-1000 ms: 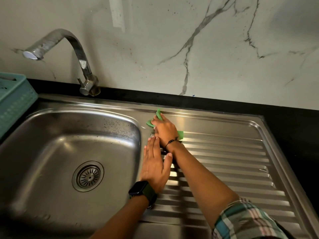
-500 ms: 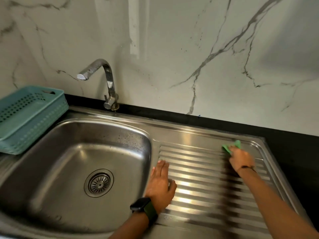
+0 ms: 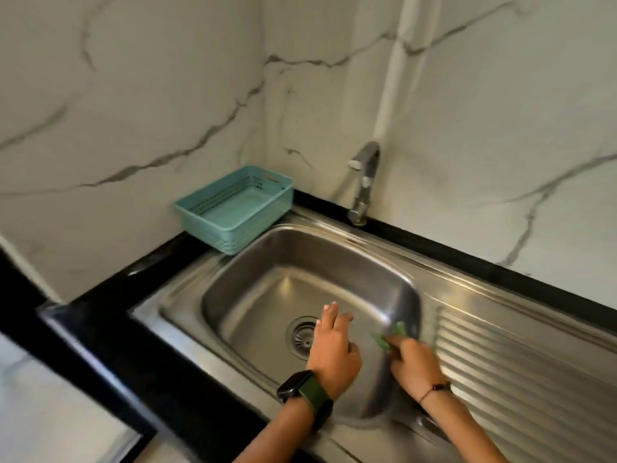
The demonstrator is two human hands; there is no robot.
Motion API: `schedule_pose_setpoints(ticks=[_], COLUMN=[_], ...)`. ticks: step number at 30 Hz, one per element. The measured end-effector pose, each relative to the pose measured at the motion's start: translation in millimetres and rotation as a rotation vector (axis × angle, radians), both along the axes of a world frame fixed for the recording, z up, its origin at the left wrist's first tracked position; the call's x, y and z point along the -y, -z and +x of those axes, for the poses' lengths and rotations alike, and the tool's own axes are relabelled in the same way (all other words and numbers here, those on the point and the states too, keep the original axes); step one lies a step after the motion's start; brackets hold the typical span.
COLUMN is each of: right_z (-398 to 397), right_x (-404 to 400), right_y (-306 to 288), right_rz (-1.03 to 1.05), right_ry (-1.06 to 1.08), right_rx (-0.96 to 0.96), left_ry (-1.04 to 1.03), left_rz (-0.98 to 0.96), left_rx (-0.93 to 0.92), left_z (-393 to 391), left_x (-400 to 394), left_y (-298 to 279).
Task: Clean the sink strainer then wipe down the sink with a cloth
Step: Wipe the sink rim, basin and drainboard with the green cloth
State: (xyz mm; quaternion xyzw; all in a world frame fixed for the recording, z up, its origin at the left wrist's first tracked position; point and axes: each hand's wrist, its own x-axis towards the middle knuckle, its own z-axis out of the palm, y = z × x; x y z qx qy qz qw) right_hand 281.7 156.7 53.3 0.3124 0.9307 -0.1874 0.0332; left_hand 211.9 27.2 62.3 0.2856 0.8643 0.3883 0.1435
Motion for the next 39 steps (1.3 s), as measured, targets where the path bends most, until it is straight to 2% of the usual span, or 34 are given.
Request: schedule_pose_setpoints(ticks=[2, 4, 6, 8, 10, 14, 16, 19, 24, 27, 30, 34, 39], right_z=[-42.0, -80.8, -113.7, -141.3, -162.4, -197.7, -217.1, -248.6, -300.7, -330.1, -359.2, -393.4, -424.6], right_x=[37.5, 73.6, 100.4, 121.1, 133.0, 144.0, 141.7, 129.8, 115.1, 110.0, 106.2, 109.7, 114.2], right_y=[-7.5, -21.2, -37.2, -54.0, -70.0, -95.0, -104.8, -116.8, -127.5, -136.0, -134.6, -127.9, -117.7], right_rz=[-0.402, -0.689, -0.838, -0.888, -0.868, -0.784, -0.747, -0.823, -0.94, -0.927, -0.761, -0.371, -0.168], right_ry=[-0.027, -0.01, -0.04, -0.161, -0.319, -0.564, -0.542, -0.346, -0.224, -0.162, -0.16, -0.213, -0.276], right_rx=[-0.181, -0.305, -0.398, -0.449, -0.449, -0.474, -0.523, -0.565, -0.454, -0.496, -0.435, -0.34, -0.281], left_ry=[-0.086, -0.231, -0.368, -0.431, -0.418, -0.473, -0.52, -0.493, -0.439, -0.503, -0.516, -0.473, -0.453], left_rz=[0.016, 0.083, 0.18, 0.348, 0.505, 0.648, 0.726, 0.815, 0.85, 0.754, 0.633, 0.494, 0.308], left_rx=[0.025, 0.094, 0.242, 0.479, 0.616, 0.534, 0.527, 0.575, 0.618, 0.428, 0.299, 0.34, 0.319], left_z=[-26.7, -53.2, -75.6, -98.0, -120.4, -164.3, -187.2, -223.5, -275.8, -305.4, -328.8, -348.1, -351.5], left_x=[28.7, 56.5, 78.1, 97.7, 111.4, 124.4, 129.4, 133.9, 129.8, 128.7, 127.7, 127.3, 122.1], left_y=[-6.3, -13.8, -27.2, -41.5, -54.6, -82.0, -96.7, -117.2, -130.3, -123.8, -114.0, -105.6, -89.3])
